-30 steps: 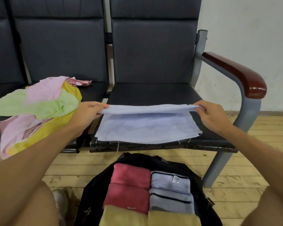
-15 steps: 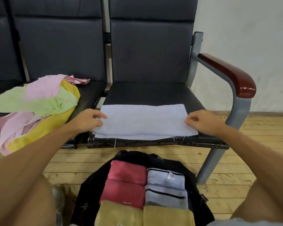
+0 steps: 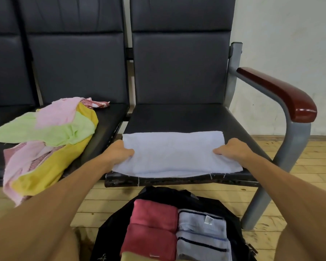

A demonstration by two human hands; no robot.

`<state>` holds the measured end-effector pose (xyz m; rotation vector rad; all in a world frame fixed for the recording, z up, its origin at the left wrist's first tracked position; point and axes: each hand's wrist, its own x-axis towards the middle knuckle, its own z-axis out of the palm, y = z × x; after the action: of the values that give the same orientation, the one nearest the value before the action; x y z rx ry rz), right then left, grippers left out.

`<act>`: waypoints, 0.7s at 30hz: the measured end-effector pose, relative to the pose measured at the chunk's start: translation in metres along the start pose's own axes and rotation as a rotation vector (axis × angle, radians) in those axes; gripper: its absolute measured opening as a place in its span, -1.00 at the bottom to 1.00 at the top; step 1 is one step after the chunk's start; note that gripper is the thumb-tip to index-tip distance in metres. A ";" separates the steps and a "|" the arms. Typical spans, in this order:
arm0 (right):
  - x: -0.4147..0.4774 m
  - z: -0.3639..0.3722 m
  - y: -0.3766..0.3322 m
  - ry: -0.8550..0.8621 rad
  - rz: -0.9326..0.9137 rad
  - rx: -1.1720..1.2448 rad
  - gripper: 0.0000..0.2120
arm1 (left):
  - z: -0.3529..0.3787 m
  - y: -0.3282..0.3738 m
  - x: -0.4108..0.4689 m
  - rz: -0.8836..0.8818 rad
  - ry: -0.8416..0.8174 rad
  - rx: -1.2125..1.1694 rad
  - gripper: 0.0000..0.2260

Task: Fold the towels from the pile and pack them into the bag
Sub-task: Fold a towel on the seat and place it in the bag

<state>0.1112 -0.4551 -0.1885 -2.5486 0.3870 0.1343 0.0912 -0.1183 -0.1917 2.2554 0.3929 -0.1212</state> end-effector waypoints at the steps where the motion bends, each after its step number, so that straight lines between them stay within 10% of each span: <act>1: -0.001 0.001 -0.002 -0.008 -0.001 0.029 -0.72 | -0.002 0.001 -0.001 -0.033 0.008 -0.087 -0.69; 9: -0.012 -0.003 -0.010 -0.162 0.030 0.404 -0.70 | -0.045 0.009 -0.023 -0.161 -0.024 -0.687 -0.62; 21: -0.031 -0.008 -0.017 -0.329 0.066 0.547 -0.78 | 0.002 0.115 -0.060 0.068 -0.119 -0.612 -0.87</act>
<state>0.0866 -0.4377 -0.1679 -1.9343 0.3239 0.4071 0.0713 -0.2042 -0.0967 1.6464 0.2453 -0.0839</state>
